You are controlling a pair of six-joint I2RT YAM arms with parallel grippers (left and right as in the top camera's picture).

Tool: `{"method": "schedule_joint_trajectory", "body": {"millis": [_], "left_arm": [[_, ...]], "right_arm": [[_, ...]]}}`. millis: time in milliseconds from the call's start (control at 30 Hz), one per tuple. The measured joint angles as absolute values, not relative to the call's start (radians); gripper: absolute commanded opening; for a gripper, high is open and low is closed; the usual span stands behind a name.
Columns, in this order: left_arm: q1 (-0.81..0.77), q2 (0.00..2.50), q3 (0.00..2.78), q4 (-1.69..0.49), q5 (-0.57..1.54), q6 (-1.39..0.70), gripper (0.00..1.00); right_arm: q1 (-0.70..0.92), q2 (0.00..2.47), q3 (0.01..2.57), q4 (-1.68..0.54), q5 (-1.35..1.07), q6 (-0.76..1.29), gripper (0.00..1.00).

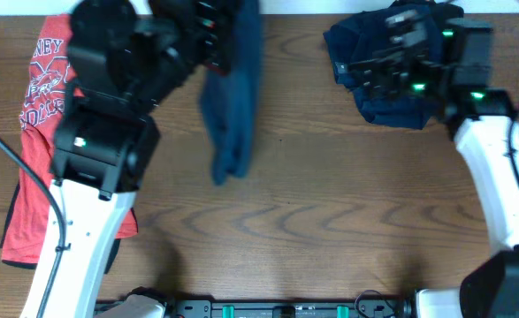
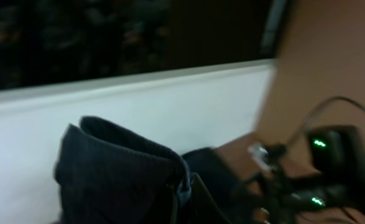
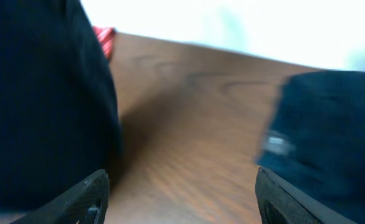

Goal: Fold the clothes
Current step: 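Lift the navy shorts with the left gripper and drop them mid-table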

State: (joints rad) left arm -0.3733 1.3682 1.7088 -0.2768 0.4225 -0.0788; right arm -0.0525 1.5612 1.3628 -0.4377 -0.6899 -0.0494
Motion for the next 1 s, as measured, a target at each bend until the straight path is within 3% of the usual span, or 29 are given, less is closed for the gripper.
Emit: {"method": "schedule_joint_trajectory", "body": {"millis": [267, 400, 767, 1000], "left_arm": [[-0.522, 1.417, 1.709, -0.071, 0.45, -0.08, 0.06], [-0.543, 1.468, 1.709, -0.067, 0.457, -0.08, 0.06], [-0.441, 1.56, 1.707, -0.613, 0.151, -0.083, 0.06], [-0.326, 1.712, 1.707, -0.771, -0.043, -0.083, 0.06]], "right_arm": [[-0.154, 1.441, 1.362, -0.5, -0.699, -0.035, 0.73], [-0.155, 1.443, 1.362, -0.54, -0.693, -0.035, 0.73], [-0.155, 1.445, 1.362, -0.588, -0.677, -0.045, 0.72], [-0.112, 1.474, 1.362, -0.588, -0.676, -0.046, 0.72]]}}
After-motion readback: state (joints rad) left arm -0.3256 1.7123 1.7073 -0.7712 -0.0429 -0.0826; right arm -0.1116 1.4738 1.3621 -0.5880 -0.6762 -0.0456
